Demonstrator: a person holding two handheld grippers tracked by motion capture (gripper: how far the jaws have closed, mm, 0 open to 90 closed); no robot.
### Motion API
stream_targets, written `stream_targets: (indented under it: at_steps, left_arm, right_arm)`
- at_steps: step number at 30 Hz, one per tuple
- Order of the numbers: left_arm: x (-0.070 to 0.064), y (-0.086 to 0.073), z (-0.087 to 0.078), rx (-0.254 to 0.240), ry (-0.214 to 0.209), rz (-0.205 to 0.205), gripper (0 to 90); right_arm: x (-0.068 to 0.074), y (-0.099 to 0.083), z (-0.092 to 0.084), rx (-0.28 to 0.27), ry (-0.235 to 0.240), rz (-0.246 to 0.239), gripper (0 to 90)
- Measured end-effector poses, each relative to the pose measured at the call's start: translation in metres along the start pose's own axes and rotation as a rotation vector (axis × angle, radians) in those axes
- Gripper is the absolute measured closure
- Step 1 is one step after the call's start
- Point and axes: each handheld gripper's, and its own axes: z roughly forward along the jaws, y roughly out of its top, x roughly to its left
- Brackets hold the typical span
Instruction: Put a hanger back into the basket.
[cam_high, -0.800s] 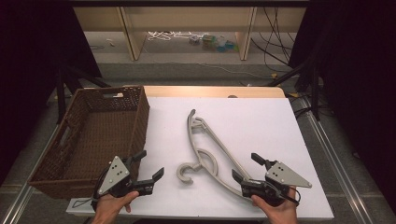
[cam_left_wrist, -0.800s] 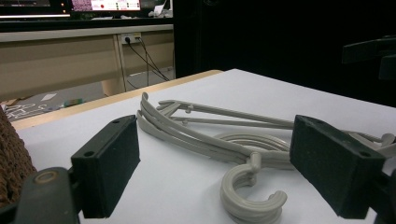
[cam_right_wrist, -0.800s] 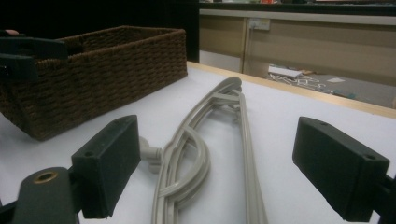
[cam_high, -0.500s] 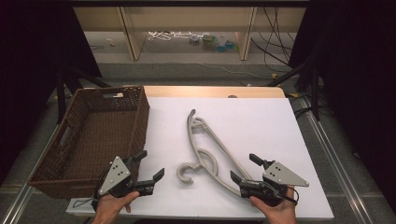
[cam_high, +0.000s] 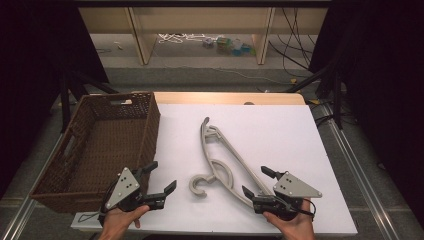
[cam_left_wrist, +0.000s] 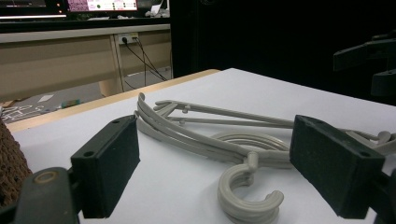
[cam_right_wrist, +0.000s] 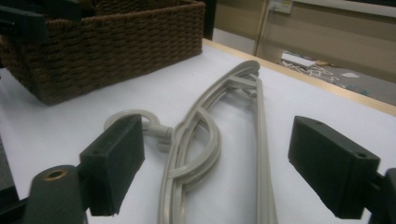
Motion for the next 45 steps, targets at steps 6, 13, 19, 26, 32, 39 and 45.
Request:
stream_targets:
  at_steps: [6, 13, 19, 26, 32, 39, 45]
  left_arm:
    - [0.000, 0.000, 0.000, -0.001, 0.000, -0.006, 15.7]
    - [-0.001, 0.000, 0.000, -0.005, -0.003, -0.006, 15.7]
    - [-0.001, 0.001, 0.001, -0.002, -0.006, 0.003, 15.7]
    - [-0.002, 0.000, 0.002, 0.004, -0.012, 0.004, 15.6]
    - [-0.002, 0.000, 0.002, 0.004, -0.018, 0.009, 15.7]
    - [-0.001, 0.000, 0.004, -0.015, -0.035, 0.049, 15.6]
    - [-0.002, 0.000, 0.004, 0.003, -0.034, 0.045, 15.6]
  right_arm:
    - [0.005, 0.002, 0.006, 0.067, 0.030, -0.055, 26.3]
    - [0.014, 0.005, 0.022, 0.217, 0.071, -0.110, 31.6]
    - [0.016, 0.000, 0.040, 0.365, 0.101, -0.140, 34.7]
    - [0.019, -0.004, 0.057, 0.465, 0.123, -0.169, 44.7]
    - [0.023, -0.005, 0.071, 0.543, 0.130, -0.198, 54.8]
    - [0.022, -0.005, 0.083, 0.591, 0.128, -0.186, 66.5]
    - [0.023, -0.005, 0.089, 0.635, 0.129, -0.177, 68.7]
